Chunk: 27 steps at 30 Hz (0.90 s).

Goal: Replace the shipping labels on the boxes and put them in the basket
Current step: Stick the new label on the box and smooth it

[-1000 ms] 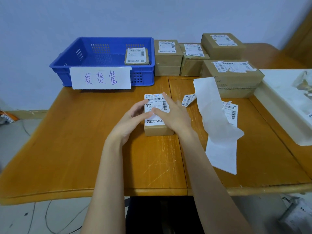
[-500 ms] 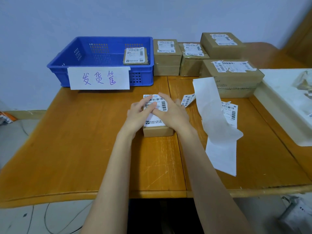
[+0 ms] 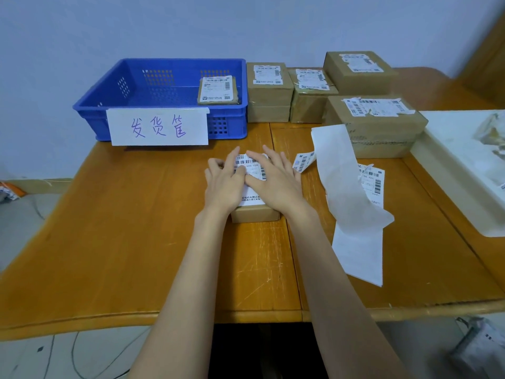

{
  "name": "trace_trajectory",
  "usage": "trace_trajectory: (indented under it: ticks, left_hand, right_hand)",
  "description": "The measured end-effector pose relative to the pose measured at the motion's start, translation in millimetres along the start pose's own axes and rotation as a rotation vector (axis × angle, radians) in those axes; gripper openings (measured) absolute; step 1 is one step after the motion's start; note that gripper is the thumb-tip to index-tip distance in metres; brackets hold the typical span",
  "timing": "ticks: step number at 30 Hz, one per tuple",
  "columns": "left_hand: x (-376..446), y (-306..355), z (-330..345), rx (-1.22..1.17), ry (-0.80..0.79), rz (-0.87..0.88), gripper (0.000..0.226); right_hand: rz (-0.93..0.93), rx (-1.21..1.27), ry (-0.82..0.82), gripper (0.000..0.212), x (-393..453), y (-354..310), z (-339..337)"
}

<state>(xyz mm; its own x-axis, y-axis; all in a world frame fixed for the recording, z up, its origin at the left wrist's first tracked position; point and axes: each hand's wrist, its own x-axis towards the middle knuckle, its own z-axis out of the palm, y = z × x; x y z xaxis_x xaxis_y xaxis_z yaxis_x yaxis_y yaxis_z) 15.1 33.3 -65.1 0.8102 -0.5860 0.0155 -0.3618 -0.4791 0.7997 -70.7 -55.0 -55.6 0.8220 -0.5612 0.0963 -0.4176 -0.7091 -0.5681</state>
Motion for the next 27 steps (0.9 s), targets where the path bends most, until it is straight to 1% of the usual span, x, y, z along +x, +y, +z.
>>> trace_trajectory:
  ticks: [3,6,8,12,15,17,19,22,24,26,27]
  left_hand:
    - [-2,-1,0,-0.019,0.019,0.002,0.047]
    - [-5,-4,0,-0.101,0.068,0.076,0.045]
    - [-6,-4,0,-0.109,0.07,0.111,0.041]
    - [-2,-2,0,-0.035,0.04,0.065,0.037]
    - [-1,2,0,0.015,0.038,0.048,0.035]
    - [1,3,1,0.018,0.043,0.038,0.034]
    - [1,2,2,0.003,0.046,0.028,0.035]
    - [1,-1,4,-0.043,0.054,-0.006,0.043]
    - [0,-4,5,-0.162,0.1,-0.036,0.046]
    - [-4,-6,6,-0.352,0.19,-0.055,0.043]
    - [-6,-7,5,-0.397,0.227,-0.042,0.04]
  right_hand:
    - [0.037,0.001,-0.005,0.057,1,0,2]
    - [0.095,0.025,0.003,0.068,1,-2,4]
    - [0.132,0.06,0.003,0.075,1,-1,5]
    - [0.174,0.164,0.045,0.079,0,2,8]
    - [0.205,0.24,0.123,0.076,-5,3,9]
    - [0.177,0.237,0.156,0.073,-7,3,8]
    - [0.129,0.179,0.132,0.071,-8,2,6]
    - [0.154,0.105,0.069,0.064,-6,2,5]
    - [0.202,0.149,0.111,0.058,-6,1,7]
    - [0.231,0.324,0.232,0.052,-11,2,9]
    - [0.217,0.419,0.301,0.047,-15,3,10]
